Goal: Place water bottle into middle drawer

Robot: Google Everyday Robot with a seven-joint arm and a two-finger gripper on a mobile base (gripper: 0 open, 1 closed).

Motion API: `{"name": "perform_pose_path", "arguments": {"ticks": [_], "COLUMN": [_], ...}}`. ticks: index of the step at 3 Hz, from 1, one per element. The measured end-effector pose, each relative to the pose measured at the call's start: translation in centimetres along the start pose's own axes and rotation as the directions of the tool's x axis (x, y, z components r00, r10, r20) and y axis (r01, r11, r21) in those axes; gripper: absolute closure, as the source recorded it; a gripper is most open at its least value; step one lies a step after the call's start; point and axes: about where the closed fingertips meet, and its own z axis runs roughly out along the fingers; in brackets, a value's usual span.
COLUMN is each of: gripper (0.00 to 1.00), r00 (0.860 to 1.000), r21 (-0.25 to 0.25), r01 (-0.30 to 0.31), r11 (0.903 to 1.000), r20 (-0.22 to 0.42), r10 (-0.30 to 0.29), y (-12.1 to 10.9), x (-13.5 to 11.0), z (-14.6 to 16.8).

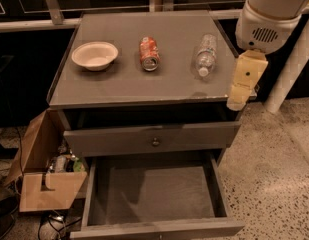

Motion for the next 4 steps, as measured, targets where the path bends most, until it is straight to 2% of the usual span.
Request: {"name": "perform_pose_path", "arguments": {"ticks": [1,2,3,4], "gripper": [0.00,0.00,0.00,0.00], "r00": [1.000,0.999,0.987,0.959], "r21": [0.017,0.016,0.003,-0.003], "r01": [0.003,-0.029,-0.147,-0.279], "r11": [0.9998,0.9994,0.9891,0.9603], "r20": [0.006,0.042,0.060,0.059], "r10": [-0.003,0.029,0.146,0.279], "y": [-0.3,-1.3,-4.3,-7.8], "x": [-0.8,-1.6,-2.1,-1.3], "z": [0.0,0.2,0.6,1.2]}}
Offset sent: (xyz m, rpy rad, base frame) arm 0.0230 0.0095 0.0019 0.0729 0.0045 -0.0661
